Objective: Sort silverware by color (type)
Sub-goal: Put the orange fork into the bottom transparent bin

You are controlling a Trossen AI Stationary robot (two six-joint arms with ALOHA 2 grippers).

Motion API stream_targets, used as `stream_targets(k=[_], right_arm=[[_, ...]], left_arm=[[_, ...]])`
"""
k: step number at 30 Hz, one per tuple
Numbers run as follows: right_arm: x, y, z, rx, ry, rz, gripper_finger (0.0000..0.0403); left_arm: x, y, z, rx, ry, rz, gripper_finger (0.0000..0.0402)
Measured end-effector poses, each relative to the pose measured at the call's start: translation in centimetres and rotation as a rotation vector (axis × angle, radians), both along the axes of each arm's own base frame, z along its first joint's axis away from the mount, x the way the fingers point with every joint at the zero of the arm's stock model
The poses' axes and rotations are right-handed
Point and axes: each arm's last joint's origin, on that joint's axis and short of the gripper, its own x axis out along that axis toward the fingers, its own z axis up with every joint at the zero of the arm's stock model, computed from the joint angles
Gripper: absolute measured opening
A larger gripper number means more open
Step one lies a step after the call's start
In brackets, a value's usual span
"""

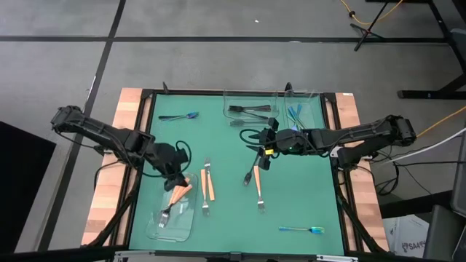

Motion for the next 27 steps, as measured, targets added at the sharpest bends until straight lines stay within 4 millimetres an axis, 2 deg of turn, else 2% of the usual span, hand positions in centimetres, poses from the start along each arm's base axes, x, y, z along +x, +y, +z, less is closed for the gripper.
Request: stream_targets(k=[9, 17, 27], right_arm=[[0.0, 0.0, 0.0, 0.000, 0.000, 0.000, 0.0156], [0.0, 0.0, 0.0, 0.000, -0.001, 0.000, 0.0156], [0.0, 0.0, 0.0, 0.000, -0.001, 0.000, 0.0156]], left_arm=[[1.4, -1.7, -3.1, 0.046, 0.186, -0.035, 0.0056], [2.7, -2.2, -5.8, 0.104, 0.318, -0.035, 0.0056], [3.1, -2.1, -7.2, 0.183, 0.382, 0.006, 0.0056]])
